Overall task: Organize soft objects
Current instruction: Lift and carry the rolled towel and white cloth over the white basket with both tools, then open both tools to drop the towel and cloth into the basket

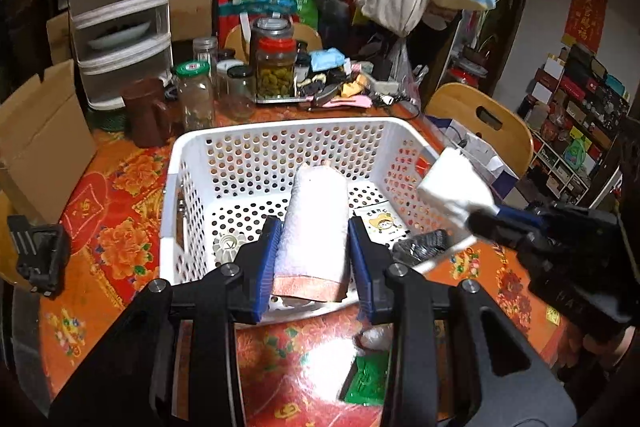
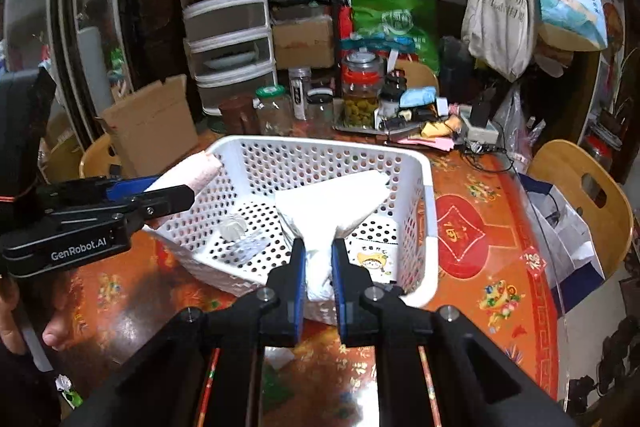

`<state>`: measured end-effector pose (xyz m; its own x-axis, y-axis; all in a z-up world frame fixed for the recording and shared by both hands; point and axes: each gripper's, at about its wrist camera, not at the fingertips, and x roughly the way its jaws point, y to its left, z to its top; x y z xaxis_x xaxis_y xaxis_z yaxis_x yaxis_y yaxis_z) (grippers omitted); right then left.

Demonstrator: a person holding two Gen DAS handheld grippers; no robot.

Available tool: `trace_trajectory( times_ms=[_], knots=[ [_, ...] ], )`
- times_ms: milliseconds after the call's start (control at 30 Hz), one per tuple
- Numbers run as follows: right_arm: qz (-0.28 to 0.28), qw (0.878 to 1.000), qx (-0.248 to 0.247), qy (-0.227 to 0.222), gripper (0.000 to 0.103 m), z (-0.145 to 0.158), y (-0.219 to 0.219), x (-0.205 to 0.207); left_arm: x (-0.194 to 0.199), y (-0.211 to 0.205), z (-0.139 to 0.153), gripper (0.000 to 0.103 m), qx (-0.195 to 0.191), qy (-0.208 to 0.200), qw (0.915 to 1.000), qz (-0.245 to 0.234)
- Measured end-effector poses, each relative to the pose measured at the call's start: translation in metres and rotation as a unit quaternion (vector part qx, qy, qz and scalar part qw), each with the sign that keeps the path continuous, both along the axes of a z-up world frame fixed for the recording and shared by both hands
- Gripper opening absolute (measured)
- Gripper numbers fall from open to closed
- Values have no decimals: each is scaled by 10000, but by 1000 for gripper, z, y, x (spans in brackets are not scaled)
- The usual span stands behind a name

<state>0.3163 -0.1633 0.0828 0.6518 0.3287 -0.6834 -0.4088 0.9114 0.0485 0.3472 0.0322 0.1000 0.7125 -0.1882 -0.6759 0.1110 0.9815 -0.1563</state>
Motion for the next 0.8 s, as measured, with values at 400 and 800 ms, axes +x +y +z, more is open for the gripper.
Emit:
trace_trajectory(
  times_ms=[400, 800],
  knots=[
    [-76, 9984, -167, 540, 11, -27, 17, 55, 73, -1, -39, 32, 91, 660, 9977, 129],
    [-105, 9973, -253, 674, 11, -44, 21, 74, 98, 2, -61, 32, 169, 768, 9966, 258]
  ],
)
